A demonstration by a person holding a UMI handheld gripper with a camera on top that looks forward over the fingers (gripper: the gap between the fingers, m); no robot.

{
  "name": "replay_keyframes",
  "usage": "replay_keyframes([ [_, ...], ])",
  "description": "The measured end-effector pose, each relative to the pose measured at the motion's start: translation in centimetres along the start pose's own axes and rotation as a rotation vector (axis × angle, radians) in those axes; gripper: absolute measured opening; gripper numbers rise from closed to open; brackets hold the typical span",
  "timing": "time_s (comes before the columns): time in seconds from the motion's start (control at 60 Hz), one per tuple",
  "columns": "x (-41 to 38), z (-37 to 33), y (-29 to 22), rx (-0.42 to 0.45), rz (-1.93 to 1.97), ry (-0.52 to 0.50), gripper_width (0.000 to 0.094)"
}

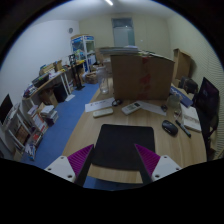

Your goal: Arrange mouse

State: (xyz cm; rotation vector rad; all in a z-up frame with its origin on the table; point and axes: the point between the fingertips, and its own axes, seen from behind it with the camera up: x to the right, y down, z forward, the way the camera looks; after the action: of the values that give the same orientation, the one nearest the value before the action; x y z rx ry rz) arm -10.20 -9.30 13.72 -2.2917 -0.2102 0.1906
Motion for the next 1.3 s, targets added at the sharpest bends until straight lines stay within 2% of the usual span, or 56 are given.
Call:
replay_keyframes([
  [0.233,4.8,0.3,0.6,0.034,0.033,0.068,0.0801],
  [0.417,15.9,3.3,1.1,0.041,0.014,0.163,0.0797],
  [0.583,25.7,8.0,1.6,0.043,-0.031,0.191,0.0799],
  [0.767,31.0,13.8,3.5,-0.012,-0.104,0.136,0.0798],
  [0.783,31.0,14.2,3.8,-0.019,-0.114,0.128,0.0815],
  [0.8,31.0,14.6,3.9,-0.022,-0.127,0.11,0.0875],
  [0.817,30.8,15.0,3.2,0.01,-0.123,0.092,0.0799],
  [0.833,30.8,15.4,2.9,0.017,-0.121,0.083,0.0792],
  [0.917,30.4,16.9,1.9,0.025,-0.082,0.03,0.0784],
  [1.083,30.8,19.6,-0.6,0.077,-0.073,0.033,0.0769],
  [1.217,31.0,20.8,-1.9,0.114,-0.042,0.077,0.0612],
  [1.3,31.1,21.1,-2.1,0.106,-0.024,0.112,0.0538],
])
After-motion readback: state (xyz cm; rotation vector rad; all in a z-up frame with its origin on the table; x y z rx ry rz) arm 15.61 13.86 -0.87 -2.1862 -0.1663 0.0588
